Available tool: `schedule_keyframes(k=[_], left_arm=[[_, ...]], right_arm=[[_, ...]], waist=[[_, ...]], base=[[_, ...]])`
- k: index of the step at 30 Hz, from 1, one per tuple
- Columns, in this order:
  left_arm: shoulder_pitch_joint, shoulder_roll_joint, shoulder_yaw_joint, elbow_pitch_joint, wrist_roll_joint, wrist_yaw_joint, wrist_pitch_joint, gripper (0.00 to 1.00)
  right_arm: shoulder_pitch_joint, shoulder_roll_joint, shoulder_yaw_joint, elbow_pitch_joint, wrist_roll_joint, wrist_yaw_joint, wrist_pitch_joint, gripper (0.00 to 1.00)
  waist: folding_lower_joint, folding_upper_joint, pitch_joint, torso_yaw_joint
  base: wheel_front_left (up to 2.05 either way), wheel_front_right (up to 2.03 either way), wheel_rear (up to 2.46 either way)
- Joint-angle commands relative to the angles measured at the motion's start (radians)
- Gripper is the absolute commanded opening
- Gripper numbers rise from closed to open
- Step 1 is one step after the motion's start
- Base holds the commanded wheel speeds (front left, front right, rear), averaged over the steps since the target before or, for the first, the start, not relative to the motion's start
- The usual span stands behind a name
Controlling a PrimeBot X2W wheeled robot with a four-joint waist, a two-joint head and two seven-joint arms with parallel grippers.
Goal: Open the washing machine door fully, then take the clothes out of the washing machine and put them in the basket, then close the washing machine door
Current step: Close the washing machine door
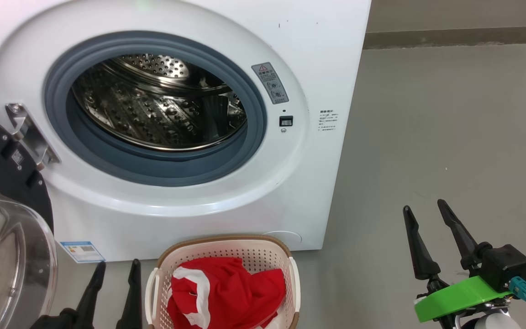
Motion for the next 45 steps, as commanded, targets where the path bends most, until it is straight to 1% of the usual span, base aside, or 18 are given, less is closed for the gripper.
schedule_keyframes(k=[1, 7, 11, 15, 23, 30, 36, 41, 45], left_arm=[[-0.015, 0.01, 0.039, -0.021, 0.01, -0.006, -0.009, 1.0], [-0.022, 0.008, 0.054, -0.036, 0.02, -0.006, -0.009, 1.0], [-0.02, 0.013, 0.034, -0.052, 0.009, -0.006, -0.009, 1.0], [-0.016, 0.026, 0.023, -0.056, 0.024, -0.006, -0.009, 1.0], [-0.015, 0.025, 0.035, -0.09, 0.03, -0.006, -0.009, 1.0], [-0.017, 0.021, 0.05, -0.086, 0.032, -0.006, -0.009, 1.0], [-0.021, 0.019, 0.052, -0.072, 0.034, -0.006, -0.009, 1.0], [-0.025, 0.022, 0.047, -0.064, 0.029, -0.006, -0.009, 1.0], [-0.026, 0.025, 0.036, -0.082, 0.011, -0.006, -0.009, 1.0]], right_arm=[[-0.013, -0.002, 0.019, -0.029, 0.003, 0.008, -0.006, 1.0], [-0.013, -0.002, 0.021, -0.028, 0.012, 0.008, -0.006, 1.0], [-0.013, -0.002, 0.021, -0.026, 0.014, 0.008, -0.006, 1.0], [-0.015, -0.002, 0.019, -0.024, 0.015, 0.008, -0.006, 1.0], [-0.017, -0.002, 0.016, -0.02, 0.015, 0.008, -0.006, 1.0], [-0.019, -0.002, 0.012, -0.019, 0.014, 0.008, -0.006, 1.0], [-0.019, -0.002, 0.014, -0.016, 0.019, 0.008, -0.006, 1.0], [-0.018, -0.002, 0.016, -0.016, 0.021, 0.008, -0.006, 1.0], [-0.018, -0.002, 0.015, -0.015, 0.022, 0.008, -0.006, 1.0]], waist=[[0.0, 0.0, 0.0, 0.0], [0.0, 0.0, 0.003, 0.003], [0.0, 0.0, 0.003, 0.005], [0.0, 0.0, 0.004, 0.006], [0.0, 0.0, 0.005, 0.006], [0.0, 0.0, 0.003, 0.006], [0.0, 0.0, -0.001, 0.008], [0.0, 0.0, -0.003, 0.013], [0.0, 0.0, -0.004, 0.019]], base=[[0.0, 0.0, 0.0], [0.0, 0.0, 0.0], [-0.15, -0.18, 0.33], [-0.23, -0.34, 0.57], [-0.02, -0.02, 0.03], [-0.09, 0.13, -0.04], [-0.89, 0.89, 0.0], [-1.75, 1.75, 0.0], [-1.98, 1.99, -0.01]])
